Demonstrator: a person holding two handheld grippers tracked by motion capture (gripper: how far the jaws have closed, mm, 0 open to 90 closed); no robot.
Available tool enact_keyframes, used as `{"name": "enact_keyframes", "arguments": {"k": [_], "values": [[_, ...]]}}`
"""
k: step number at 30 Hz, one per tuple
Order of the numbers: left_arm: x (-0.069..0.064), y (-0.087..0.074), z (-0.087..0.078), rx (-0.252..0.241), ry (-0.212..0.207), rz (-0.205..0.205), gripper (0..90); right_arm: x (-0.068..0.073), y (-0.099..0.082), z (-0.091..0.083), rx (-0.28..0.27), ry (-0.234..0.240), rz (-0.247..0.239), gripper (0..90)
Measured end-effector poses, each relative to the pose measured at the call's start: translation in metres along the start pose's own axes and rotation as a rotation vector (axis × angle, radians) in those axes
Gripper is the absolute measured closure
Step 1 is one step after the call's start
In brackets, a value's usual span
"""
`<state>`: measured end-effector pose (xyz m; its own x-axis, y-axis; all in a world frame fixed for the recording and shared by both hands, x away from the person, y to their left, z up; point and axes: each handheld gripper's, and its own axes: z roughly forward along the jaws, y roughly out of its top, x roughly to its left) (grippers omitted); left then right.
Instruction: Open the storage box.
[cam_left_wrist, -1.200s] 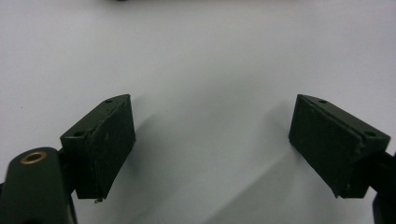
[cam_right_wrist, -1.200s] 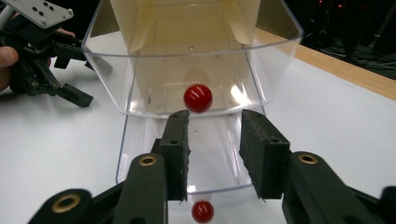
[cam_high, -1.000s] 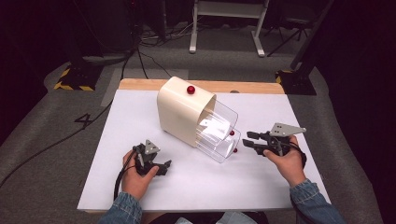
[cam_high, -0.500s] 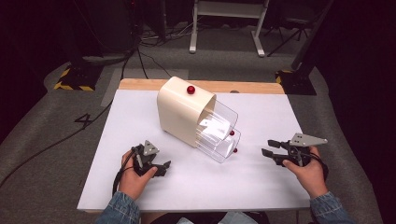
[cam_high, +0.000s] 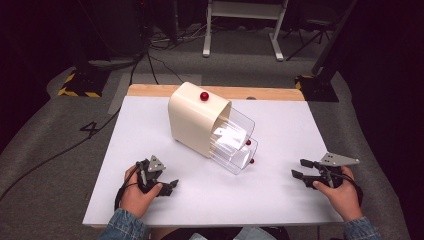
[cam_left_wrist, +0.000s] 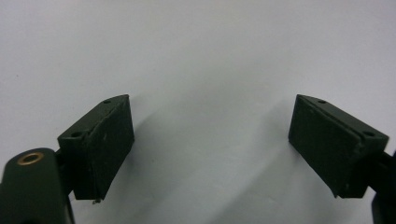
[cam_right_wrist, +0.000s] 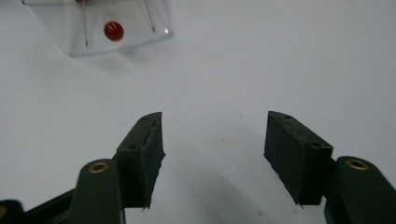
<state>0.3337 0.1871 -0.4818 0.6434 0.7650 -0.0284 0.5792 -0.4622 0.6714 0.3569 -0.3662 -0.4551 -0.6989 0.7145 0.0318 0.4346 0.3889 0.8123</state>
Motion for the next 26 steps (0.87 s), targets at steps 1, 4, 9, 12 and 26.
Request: {"name": "enact_keyframes", "arguments": {"k": [1, 4, 9, 12, 26], "values": [[0.0, -0.002, 0.0, -0.013, 0.004, 0.005, 14.2, -0.001, -0.004, 0.0, 0.009, -0.005, 0.001, 37.2], [0.0, -0.002, 0.0, -0.013, 0.005, 0.007, 14.1, -0.003, -0.011, 0.0, 0.026, -0.012, 0.008, 36.2], [-0.001, -0.002, 0.001, -0.017, 0.004, 0.006, 14.1, -0.006, -0.027, 0.003, 0.139, -0.016, -0.046, 25.0], [-0.001, -0.002, 0.001, -0.018, 0.004, 0.006, 14.1, -0.007, -0.028, 0.003, 0.126, -0.012, -0.044, 24.8], [-0.002, -0.003, 0.001, -0.019, 0.012, 0.008, 14.2, -0.006, -0.03, 0.004, 0.12, -0.043, -0.043, 19.3]]}}
